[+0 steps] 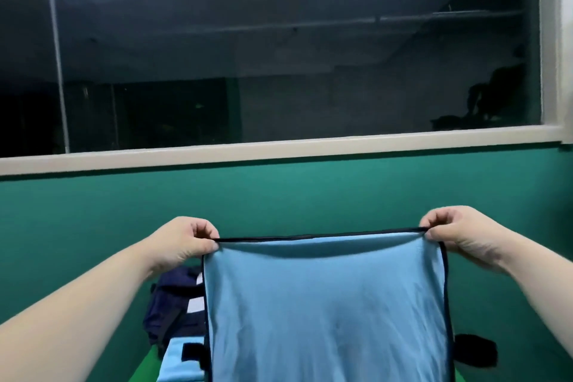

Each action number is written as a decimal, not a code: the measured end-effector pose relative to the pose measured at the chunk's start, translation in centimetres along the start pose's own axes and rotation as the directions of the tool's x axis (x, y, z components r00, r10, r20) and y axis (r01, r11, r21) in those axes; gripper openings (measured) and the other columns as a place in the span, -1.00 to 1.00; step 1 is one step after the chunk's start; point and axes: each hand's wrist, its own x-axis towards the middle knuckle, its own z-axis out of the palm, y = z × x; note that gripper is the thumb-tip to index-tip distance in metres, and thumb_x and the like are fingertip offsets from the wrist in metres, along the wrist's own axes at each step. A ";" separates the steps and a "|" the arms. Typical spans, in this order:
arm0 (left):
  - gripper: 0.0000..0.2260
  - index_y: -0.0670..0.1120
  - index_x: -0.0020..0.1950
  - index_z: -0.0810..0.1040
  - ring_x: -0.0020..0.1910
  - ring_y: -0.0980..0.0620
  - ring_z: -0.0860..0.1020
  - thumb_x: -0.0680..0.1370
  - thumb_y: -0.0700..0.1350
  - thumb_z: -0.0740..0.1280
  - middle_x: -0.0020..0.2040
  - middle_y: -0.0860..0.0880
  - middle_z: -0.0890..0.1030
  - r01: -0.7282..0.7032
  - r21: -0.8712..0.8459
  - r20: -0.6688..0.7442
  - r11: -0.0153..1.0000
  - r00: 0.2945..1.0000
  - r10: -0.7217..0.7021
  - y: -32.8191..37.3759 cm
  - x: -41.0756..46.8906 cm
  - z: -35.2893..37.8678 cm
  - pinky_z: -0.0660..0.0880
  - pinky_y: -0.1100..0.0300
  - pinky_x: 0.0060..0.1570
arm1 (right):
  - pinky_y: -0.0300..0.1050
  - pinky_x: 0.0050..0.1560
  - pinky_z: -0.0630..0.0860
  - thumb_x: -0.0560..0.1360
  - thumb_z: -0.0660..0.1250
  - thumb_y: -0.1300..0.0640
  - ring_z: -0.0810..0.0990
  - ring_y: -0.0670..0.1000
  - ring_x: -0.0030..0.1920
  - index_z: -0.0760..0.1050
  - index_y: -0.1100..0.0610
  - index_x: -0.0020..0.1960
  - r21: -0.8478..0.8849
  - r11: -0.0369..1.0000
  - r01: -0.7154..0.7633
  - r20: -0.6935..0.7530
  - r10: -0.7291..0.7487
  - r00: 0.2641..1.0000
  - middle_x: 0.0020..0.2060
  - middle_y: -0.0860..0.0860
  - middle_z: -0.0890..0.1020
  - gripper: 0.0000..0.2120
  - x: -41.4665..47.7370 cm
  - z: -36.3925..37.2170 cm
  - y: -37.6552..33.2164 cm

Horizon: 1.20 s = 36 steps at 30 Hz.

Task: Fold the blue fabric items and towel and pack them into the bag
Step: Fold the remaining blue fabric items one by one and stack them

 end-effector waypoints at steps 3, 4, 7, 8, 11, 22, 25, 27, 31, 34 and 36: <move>-0.81 -0.08 -0.26 0.62 -0.27 0.07 0.47 0.47 -0.35 0.43 -0.32 0.05 0.59 -0.069 0.005 -0.126 0.998 0.990 0.069 3.7 5.1 -2.6 0.40 0.32 -0.24 | -0.33 -0.46 0.45 0.45 0.29 0.52 0.52 -0.05 -0.37 0.56 0.26 -0.18 0.006 0.992 0.126 -0.168 -0.124 0.978 -0.37 0.06 0.59 -0.79 4.8 -1.1 -5.2; -0.80 -0.06 -0.26 0.63 -0.26 0.07 0.48 0.47 -0.33 0.44 -0.32 0.06 0.60 -0.095 0.001 -0.169 0.996 0.981 0.094 5.1 6.4 -3.6 0.39 0.27 -0.21 | -0.33 -0.44 0.48 0.46 0.29 0.51 0.53 -0.03 -0.33 0.56 0.25 -0.18 0.034 0.984 0.177 -0.213 -0.166 0.963 -0.39 0.01 0.60 -0.79 6.0 -1.6 -7.3; -0.82 -0.09 -0.23 0.61 -0.26 0.08 0.47 0.48 -0.35 0.43 -0.32 0.07 0.58 -0.212 0.011 -0.290 0.977 0.934 0.206 9.5 8.3 -6.4 0.39 0.27 -0.21 | -0.31 -0.40 0.53 0.48 0.32 0.48 0.55 -0.04 -0.35 0.57 0.17 -0.21 0.062 0.942 0.329 -0.304 -0.296 0.905 -0.40 -0.03 0.61 -0.75 7.9 -3.1 -13.1; -0.82 -0.10 -0.21 0.61 -0.27 0.12 0.48 0.49 -0.36 0.43 -0.32 0.07 0.58 -0.256 0.014 -0.320 0.967 0.914 0.247 10.9 8.2 -7.2 0.41 0.32 -0.23 | -0.29 -0.39 0.54 0.48 0.31 0.47 0.56 -0.05 -0.37 0.57 0.16 -0.21 0.083 0.925 0.371 -0.317 -0.328 0.890 -0.38 0.00 0.61 -0.75 7.9 -3.5 -14.7; -0.82 -0.12 -0.19 0.60 -0.29 0.16 0.50 0.49 -0.39 0.41 -0.31 0.09 0.60 -0.351 -0.034 -0.335 0.936 0.886 0.321 12.9 5.8 -8.5 0.42 0.46 -0.25 | -0.26 -0.35 0.57 0.50 0.30 0.46 0.60 -0.08 -0.39 0.56 0.17 -0.18 0.188 0.871 0.455 -0.309 -0.387 0.869 -0.34 0.03 0.61 -0.76 5.9 -3.9 -17.0; -0.73 -0.03 -0.20 0.66 -0.26 0.07 0.53 0.19 0.03 0.58 -0.23 -0.11 0.67 0.043 0.100 0.268 0.994 0.961 -0.068 -1.4 -10.1 0.8 0.44 0.20 -0.15 | -0.28 -0.30 0.59 -0.20 0.76 0.02 0.62 -0.04 -0.37 0.66 0.13 -0.29 0.243 0.969 0.036 0.008 -0.039 0.999 -0.35 0.07 0.64 -0.46 -9.4 -0.9 1.5; -0.85 0.02 -0.23 0.67 -0.26 0.11 0.53 0.33 -0.16 0.60 -0.26 -0.01 0.66 0.088 0.159 0.437 0.983 0.887 -0.150 -4.9 -13.6 4.1 0.42 0.22 -0.18 | -0.31 -0.41 0.53 -0.18 0.75 0.13 0.57 -0.06 -0.42 0.64 0.20 -0.25 0.205 0.970 -0.131 0.081 0.117 0.990 -0.35 0.12 0.60 -0.45 -12.8 0.0 6.8; -0.83 0.02 -0.22 0.67 -0.28 0.13 0.52 0.38 -0.23 0.56 -0.27 0.02 0.65 0.110 0.163 0.495 0.981 0.851 -0.177 -6.6 -15.3 5.8 0.41 0.24 -0.20 | -0.28 -0.40 0.53 -0.10 0.71 0.24 0.55 -0.03 -0.40 0.62 0.23 -0.21 0.185 0.956 -0.227 0.129 0.206 0.970 -0.31 0.15 0.56 -0.50 -14.6 0.2 9.3; -0.80 0.00 -0.21 0.68 -0.30 0.15 0.51 0.42 -0.32 0.52 -0.29 0.04 0.64 0.151 0.149 0.602 0.977 0.770 -0.211 -8.4 -16.9 7.3 0.42 0.30 -0.24 | -0.25 -0.33 0.54 -0.18 0.77 0.10 0.54 0.02 -0.32 0.66 0.21 -0.17 0.156 0.924 -0.348 0.225 0.310 0.924 -0.28 0.15 0.55 -0.37 -16.0 0.1 12.8; -0.75 0.06 -0.20 0.67 -0.28 0.14 0.50 0.43 -0.32 0.51 -0.28 0.06 0.61 0.164 0.146 0.656 0.976 0.722 -0.219 -9.2 -17.1 7.8 0.42 0.28 -0.22 | -0.27 -0.34 0.53 -0.21 0.77 0.08 0.55 0.00 -0.33 0.67 0.21 -0.16 0.169 0.909 -0.381 0.234 0.338 0.911 -0.28 0.14 0.55 -0.35 -16.0 0.5 14.0; -0.73 0.05 -0.21 0.68 -0.28 0.16 0.50 0.43 -0.35 0.50 -0.28 0.05 0.62 0.201 0.126 0.640 0.971 0.732 -0.234 -9.8 -16.6 8.0 0.42 0.31 -0.22 | -0.28 -0.36 0.52 -0.20 0.76 0.09 0.54 -0.01 -0.33 0.67 0.20 -0.17 0.177 0.901 -0.397 0.231 0.354 0.906 -0.30 0.12 0.55 -0.36 -15.6 0.8 14.8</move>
